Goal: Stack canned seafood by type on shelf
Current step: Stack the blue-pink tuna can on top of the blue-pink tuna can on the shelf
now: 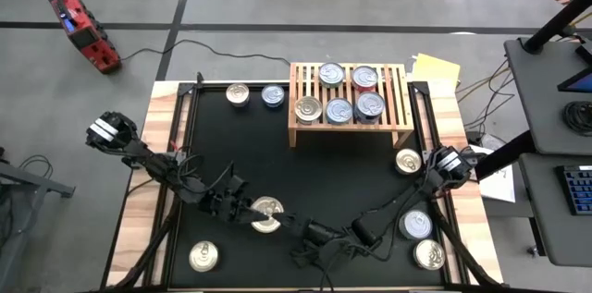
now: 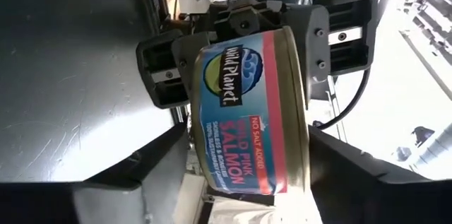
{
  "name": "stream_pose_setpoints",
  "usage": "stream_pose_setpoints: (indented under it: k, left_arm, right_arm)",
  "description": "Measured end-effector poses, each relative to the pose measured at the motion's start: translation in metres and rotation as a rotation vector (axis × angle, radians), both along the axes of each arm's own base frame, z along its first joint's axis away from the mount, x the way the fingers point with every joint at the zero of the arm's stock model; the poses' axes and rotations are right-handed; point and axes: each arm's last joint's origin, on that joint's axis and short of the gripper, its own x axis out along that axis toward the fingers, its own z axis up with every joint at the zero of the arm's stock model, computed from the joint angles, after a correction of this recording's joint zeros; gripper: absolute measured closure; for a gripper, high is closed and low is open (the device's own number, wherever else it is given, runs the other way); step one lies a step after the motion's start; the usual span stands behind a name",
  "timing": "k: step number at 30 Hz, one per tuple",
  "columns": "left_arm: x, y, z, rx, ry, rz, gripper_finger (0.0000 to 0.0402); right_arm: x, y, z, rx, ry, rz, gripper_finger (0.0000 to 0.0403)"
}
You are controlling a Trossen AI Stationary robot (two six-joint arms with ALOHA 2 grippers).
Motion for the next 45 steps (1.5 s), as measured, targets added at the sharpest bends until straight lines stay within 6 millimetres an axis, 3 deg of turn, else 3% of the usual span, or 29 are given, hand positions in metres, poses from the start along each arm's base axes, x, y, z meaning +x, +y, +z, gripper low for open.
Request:
stream_pose_setpoints:
  k: [6, 13, 23, 32, 39, 45]
  left_arm:
    - [0.0, 0.0, 0.0, 0.013, -0.002, 0.003, 0.0186]
    - [0.0, 0.0, 0.001, 0.112, -0.031, 0.031, 0.0171]
    - [-0.001, 0.001, 0.0, 0.237, -0.072, 0.055, 0.0088]
    - [0.0, 0.002, 0.0, 0.516, -0.143, 0.117, 0.008]
    - [-0.001, 0.003, 0.002, 0.772, -0.214, 0.168, 0.0087]
    - [-0.005, 0.01, 0.001, 0.926, -0.092, 0.244, 0.0106]
  right_arm:
    - [0.002, -0.004, 0.0, -0.024, 0.013, -0.008, 0.0221]
    - [0.003, -0.005, 0.0, -0.031, 0.014, -0.014, 0.0221]
    - [0.001, -0.01, 0.002, -0.069, -0.001, -0.148, 0.0221]
    - [-0.004, -0.021, 0.019, -0.069, -0.049, -0.277, 0.0221]
    - [-0.021, -0.052, 0.055, 0.123, -0.106, -0.309, 0.0221]
    - [-0.044, -0.114, 0.084, 0.502, -0.072, -0.33, 0.0221]
